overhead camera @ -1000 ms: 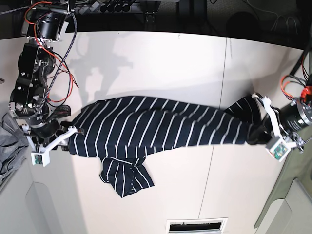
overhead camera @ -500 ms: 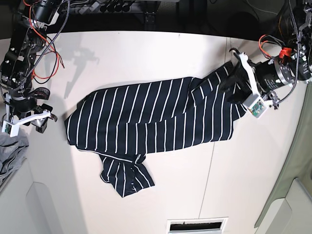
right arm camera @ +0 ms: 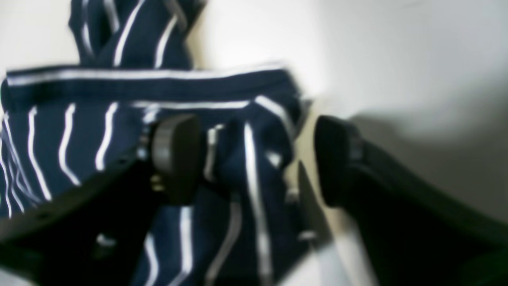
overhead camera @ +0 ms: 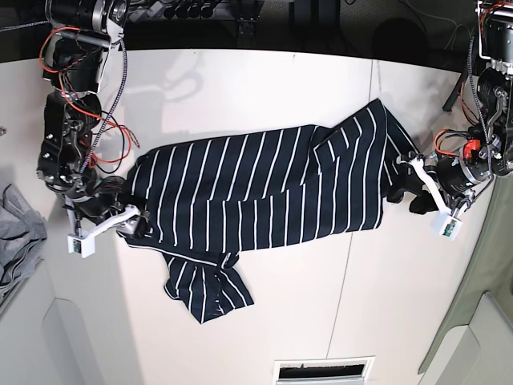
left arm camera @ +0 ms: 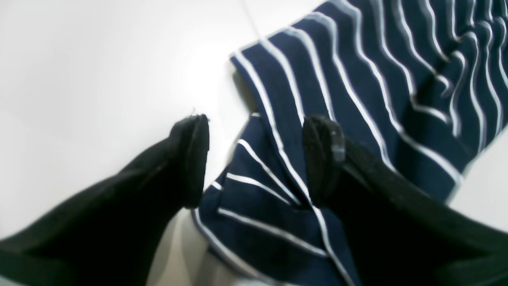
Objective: Layout the t-shirt on the table in an organized manner, then fold the t-shirt properly
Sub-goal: 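Release the shirt and regrasp a fold with the left gripper, then drag the grasped fold with the left gripper away from the right gripper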
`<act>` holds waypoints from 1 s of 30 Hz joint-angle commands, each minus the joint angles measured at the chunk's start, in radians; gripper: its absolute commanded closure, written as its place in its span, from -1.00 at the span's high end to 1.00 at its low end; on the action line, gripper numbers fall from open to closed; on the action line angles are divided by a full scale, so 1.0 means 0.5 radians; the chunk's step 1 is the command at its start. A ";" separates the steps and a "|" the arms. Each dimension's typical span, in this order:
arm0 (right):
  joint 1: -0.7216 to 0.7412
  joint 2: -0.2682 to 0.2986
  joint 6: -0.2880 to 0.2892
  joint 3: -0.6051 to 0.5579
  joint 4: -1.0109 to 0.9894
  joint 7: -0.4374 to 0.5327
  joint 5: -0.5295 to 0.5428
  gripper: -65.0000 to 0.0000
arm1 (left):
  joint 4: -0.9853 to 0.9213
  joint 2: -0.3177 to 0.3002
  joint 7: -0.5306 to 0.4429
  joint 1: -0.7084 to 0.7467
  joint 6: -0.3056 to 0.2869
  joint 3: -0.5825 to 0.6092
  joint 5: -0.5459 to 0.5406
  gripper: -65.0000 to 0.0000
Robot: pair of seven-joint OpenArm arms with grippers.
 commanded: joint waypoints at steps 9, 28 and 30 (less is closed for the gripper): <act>0.061 -0.036 0.009 -0.131 -0.014 0.179 -0.079 -1.00 | -0.338 -0.012 -0.244 -0.107 -0.132 0.439 0.066 -1.00; 0.129 0.056 0.440 -0.114 1.012 -0.424 0.278 -1.00 | 0.320 -0.495 0.233 -0.636 -0.132 0.475 -0.652 -1.00; -0.037 0.056 0.440 -0.092 1.145 -0.424 0.303 -1.00 | 0.349 -0.490 0.365 -0.603 -0.132 0.475 -0.748 -1.00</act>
